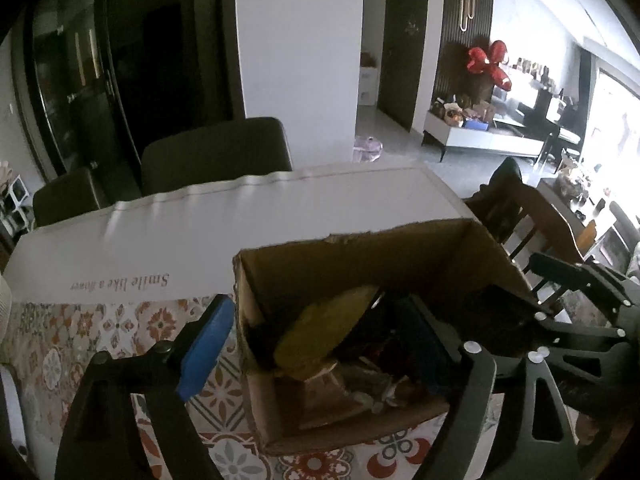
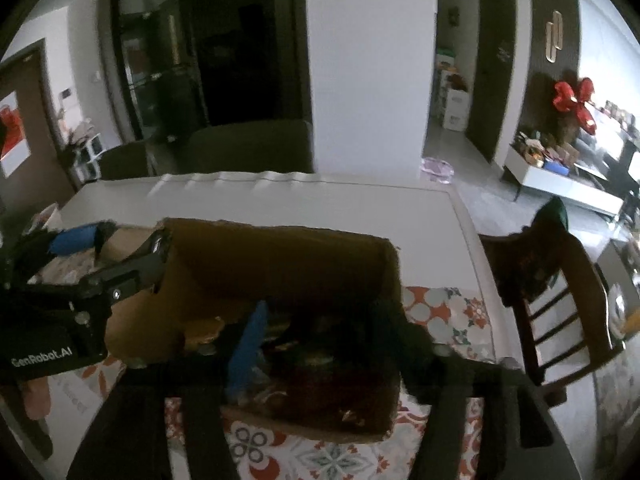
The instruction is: Organize snacks
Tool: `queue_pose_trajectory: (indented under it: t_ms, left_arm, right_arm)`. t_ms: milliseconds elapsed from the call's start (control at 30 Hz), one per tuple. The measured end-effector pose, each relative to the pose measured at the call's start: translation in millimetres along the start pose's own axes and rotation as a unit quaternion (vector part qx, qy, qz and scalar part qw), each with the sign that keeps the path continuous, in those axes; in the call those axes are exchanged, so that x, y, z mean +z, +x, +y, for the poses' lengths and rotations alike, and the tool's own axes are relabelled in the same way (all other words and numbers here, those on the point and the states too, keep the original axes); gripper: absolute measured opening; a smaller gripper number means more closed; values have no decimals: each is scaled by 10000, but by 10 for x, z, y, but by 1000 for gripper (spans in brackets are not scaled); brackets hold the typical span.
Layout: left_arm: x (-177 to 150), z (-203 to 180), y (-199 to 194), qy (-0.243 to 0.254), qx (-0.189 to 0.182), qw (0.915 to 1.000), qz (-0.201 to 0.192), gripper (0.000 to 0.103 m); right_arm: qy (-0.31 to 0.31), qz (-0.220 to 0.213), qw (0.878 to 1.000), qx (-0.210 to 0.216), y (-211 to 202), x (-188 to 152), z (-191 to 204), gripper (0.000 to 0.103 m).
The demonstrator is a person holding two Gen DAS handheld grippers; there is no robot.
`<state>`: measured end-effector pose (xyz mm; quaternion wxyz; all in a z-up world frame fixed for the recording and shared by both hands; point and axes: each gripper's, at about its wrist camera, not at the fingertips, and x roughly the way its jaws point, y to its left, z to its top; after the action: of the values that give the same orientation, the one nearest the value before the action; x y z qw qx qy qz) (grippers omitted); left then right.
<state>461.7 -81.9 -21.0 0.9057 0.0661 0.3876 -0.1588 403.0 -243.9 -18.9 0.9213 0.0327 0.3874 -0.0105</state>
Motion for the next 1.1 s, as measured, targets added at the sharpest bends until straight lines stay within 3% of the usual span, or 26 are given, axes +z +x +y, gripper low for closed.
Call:
queue_pose_trajectory:
  t_ms: [133,567,1000,1100]
  left_arm:
    - [-68,-14,-105,66,12,9999,-102,99]
    - [-516,13,-949,266,537,9962,-627,101]
    - [-1155,-174,-1872,-102,694,9934,-912,101]
    - [-1324,-247,-2077,-203,757,9920,-987,101]
  right_arm:
    - [50,34,10000,-74,-66,-47,7,66]
    - [340,-254,9975,-562,-804,-434,173,66]
    - [323,-605,9967,-435,-1773,-975,296,66]
    - [312,-693,9963,-410,-1952,-1079,295,78]
